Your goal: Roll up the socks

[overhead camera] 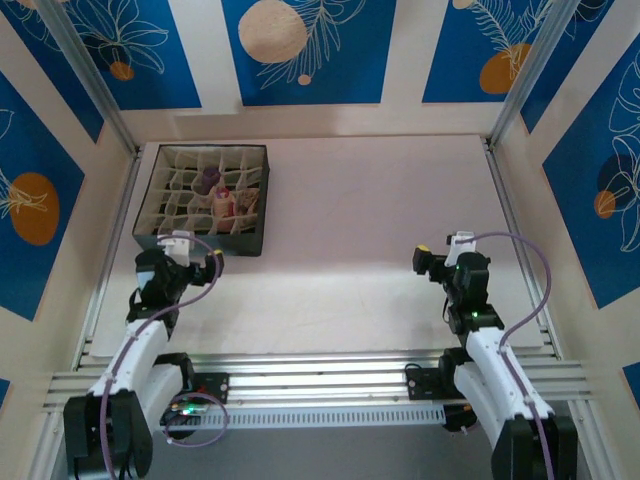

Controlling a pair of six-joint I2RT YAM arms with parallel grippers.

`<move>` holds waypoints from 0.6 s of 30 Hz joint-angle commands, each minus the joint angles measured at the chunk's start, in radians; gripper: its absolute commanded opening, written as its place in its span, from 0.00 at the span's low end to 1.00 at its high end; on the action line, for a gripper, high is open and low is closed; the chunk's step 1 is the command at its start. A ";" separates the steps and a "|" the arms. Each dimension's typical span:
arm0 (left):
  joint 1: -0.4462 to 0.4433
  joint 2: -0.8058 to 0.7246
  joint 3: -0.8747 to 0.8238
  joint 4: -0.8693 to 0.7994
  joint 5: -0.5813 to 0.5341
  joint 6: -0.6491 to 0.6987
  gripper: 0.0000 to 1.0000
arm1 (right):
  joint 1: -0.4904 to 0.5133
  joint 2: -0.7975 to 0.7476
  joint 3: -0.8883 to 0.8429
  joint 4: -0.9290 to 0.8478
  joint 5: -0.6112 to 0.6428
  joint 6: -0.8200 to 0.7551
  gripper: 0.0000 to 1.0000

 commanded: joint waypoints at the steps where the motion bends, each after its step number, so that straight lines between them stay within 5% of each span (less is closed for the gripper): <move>1: -0.008 0.068 -0.045 0.253 0.033 -0.023 1.00 | -0.031 0.108 -0.011 0.174 -0.071 0.044 0.99; 15: -0.080 0.405 -0.031 0.661 0.037 0.086 1.00 | -0.048 0.449 0.057 0.507 -0.145 -0.046 0.99; 18: -0.091 0.450 0.025 0.614 0.013 0.080 1.00 | -0.051 0.498 0.065 0.572 -0.181 -0.061 0.99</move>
